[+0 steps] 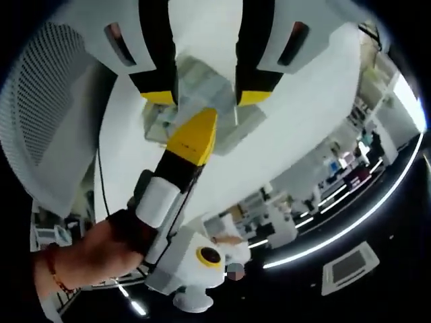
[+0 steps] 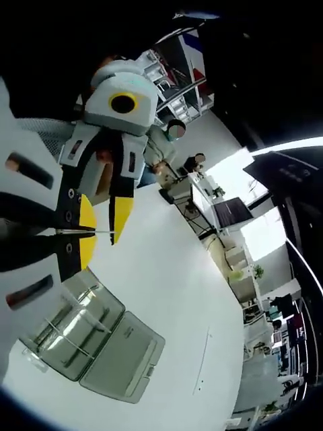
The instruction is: Insert the divider into the dual guide fixture by aligning both edges with the guide slots and pushing it downward to the bottom, including one-sided entry, uneven engagement, binding, and posture correction.
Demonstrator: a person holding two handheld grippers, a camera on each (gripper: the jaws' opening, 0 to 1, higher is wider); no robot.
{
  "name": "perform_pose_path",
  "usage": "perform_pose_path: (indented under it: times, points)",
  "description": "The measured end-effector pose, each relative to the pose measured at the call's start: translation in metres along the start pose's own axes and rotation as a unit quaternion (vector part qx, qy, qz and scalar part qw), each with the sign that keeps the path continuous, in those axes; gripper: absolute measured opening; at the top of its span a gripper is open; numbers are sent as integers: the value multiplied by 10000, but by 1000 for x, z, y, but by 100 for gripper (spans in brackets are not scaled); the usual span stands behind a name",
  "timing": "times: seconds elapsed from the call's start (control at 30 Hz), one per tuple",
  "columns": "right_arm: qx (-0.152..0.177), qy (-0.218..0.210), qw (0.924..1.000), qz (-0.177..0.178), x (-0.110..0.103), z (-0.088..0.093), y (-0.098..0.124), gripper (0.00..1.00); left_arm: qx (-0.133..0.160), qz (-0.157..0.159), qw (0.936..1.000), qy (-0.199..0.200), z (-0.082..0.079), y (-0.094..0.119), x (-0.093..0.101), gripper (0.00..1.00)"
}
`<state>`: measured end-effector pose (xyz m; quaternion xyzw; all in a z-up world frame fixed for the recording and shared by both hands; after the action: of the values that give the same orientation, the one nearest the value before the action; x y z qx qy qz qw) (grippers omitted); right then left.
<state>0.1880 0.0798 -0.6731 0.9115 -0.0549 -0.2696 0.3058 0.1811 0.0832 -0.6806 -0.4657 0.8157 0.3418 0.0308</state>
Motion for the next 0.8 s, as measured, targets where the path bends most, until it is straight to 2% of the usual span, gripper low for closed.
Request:
perform_pose_path:
  times: [0.27, 0.4, 0.57, 0.7, 0.8]
  points:
    - [-51, -83, 9999, -29, 0, 1, 1, 0, -46, -32, 10000, 37, 4, -1, -2, 32]
    - [-86, 178, 9998, 54, 0, 2, 0, 0, -58, 2, 9997, 236, 5, -2, -2, 33]
    - [-143, 269, 9995, 112, 4, 0, 1, 0, -87, 6, 9995, 291, 6, -4, -3, 32]
    - [-104, 389, 9990, 185, 7, -4, 3, 0, -21, 56, 9979, 650, 9, -4, -9, 38]
    - [-193, 498, 9982, 258, 10, -4, 3, 0, -26, 55, 9973, 728, 10, -4, -12, 41]
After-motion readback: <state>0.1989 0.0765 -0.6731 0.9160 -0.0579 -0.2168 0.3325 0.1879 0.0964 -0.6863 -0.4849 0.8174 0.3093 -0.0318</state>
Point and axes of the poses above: the point that each gripper's makers call its tool centre point, and the gripper's own axes: y roughly backward along the fingers, x roughly to its right, z roughly out of its underside, the point moved 1 cm from there along y, roughly backward along the fingers, and after that the axes turned 7 degrees about -x, right-handed, at the moved point
